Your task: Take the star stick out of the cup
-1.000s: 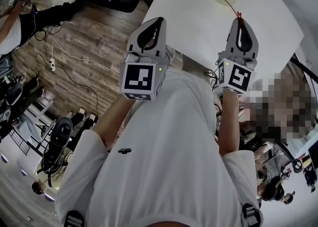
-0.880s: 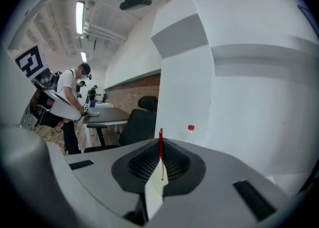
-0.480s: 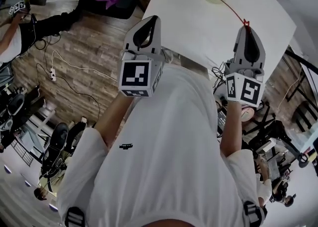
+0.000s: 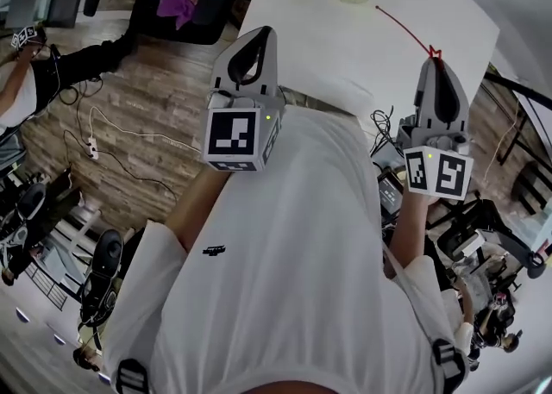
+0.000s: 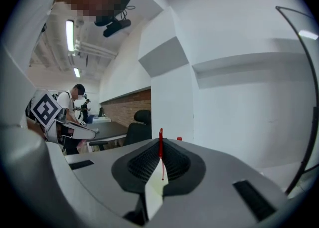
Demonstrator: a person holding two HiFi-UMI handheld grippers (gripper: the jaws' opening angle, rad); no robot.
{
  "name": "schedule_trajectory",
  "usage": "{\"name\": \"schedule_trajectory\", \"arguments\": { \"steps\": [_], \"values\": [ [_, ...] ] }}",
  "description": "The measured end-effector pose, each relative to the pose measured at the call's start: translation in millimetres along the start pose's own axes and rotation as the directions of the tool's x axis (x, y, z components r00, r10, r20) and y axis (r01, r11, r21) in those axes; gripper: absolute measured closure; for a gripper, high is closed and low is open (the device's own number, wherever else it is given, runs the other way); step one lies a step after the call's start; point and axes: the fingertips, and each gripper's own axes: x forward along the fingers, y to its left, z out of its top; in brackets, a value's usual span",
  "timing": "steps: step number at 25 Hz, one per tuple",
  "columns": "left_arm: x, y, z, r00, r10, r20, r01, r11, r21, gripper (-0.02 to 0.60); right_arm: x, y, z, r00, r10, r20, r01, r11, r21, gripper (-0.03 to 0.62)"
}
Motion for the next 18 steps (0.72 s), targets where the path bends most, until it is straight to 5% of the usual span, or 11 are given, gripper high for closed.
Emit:
{"name": "schedule_trajectory", "arguments": {
  "steps": [18],
  "values": [
    [8, -15, 10, 0.999, -0.032, 0.023, 0.032, 0.999, 0.001, 0.588, -14, -6, 0, 1.0, 0.022, -0.007, -0.022, 1.0, 0.008, 0.577]
  ]
}}
